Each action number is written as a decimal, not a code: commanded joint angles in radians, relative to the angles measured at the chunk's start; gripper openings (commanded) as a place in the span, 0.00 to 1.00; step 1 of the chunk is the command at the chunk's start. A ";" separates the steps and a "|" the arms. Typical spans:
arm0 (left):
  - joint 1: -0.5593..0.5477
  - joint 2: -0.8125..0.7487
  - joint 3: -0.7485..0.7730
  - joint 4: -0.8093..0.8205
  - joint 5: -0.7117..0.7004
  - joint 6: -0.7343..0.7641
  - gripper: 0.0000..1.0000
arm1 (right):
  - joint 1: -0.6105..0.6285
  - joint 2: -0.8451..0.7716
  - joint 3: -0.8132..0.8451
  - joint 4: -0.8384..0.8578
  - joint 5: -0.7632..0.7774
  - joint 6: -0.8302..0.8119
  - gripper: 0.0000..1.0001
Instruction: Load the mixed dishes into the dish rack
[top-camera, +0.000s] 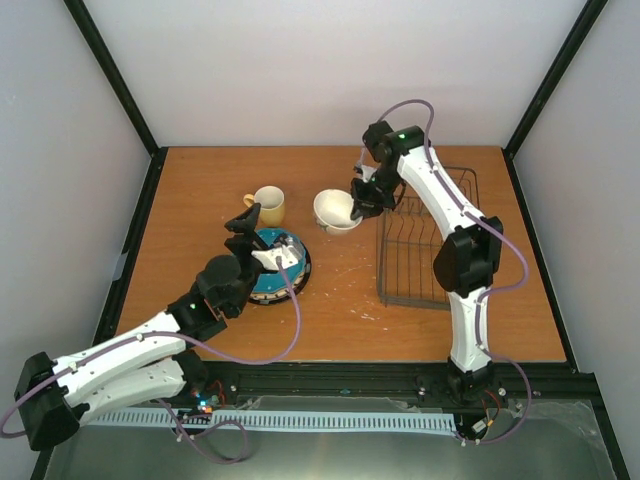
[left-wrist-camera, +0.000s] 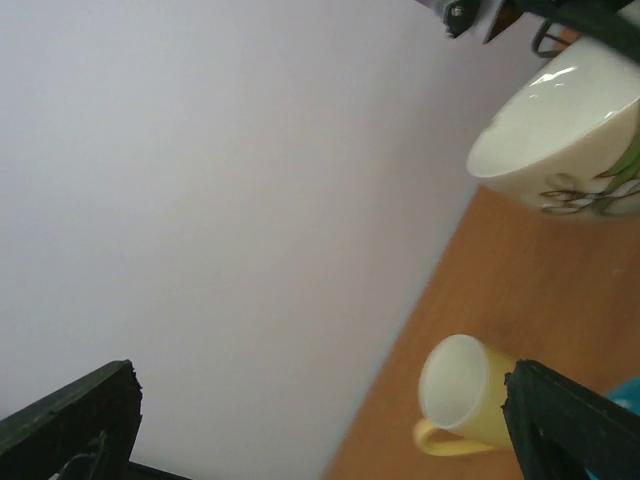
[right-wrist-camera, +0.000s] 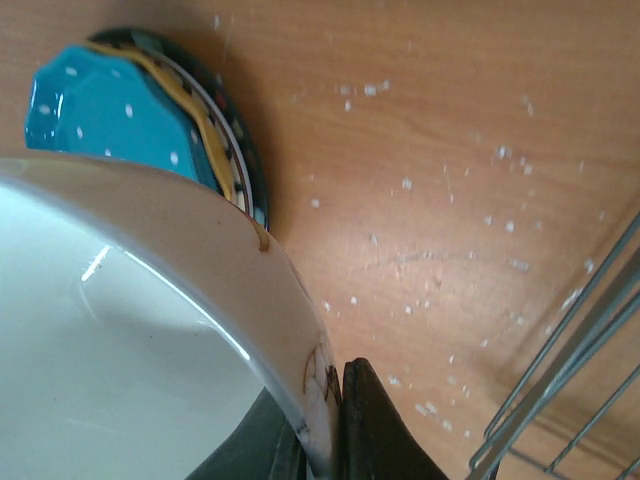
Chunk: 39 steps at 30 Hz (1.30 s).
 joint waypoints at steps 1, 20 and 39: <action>-0.079 -0.035 -0.049 0.348 -0.145 0.388 1.00 | 0.010 -0.099 -0.073 -0.031 -0.104 0.040 0.03; -0.289 0.074 -0.145 0.387 -0.089 0.628 1.00 | 0.064 -0.116 -0.031 -0.032 -0.172 0.136 0.03; -0.323 0.224 -0.142 0.491 -0.087 0.665 1.00 | 0.164 -0.191 -0.076 -0.032 -0.186 0.169 0.03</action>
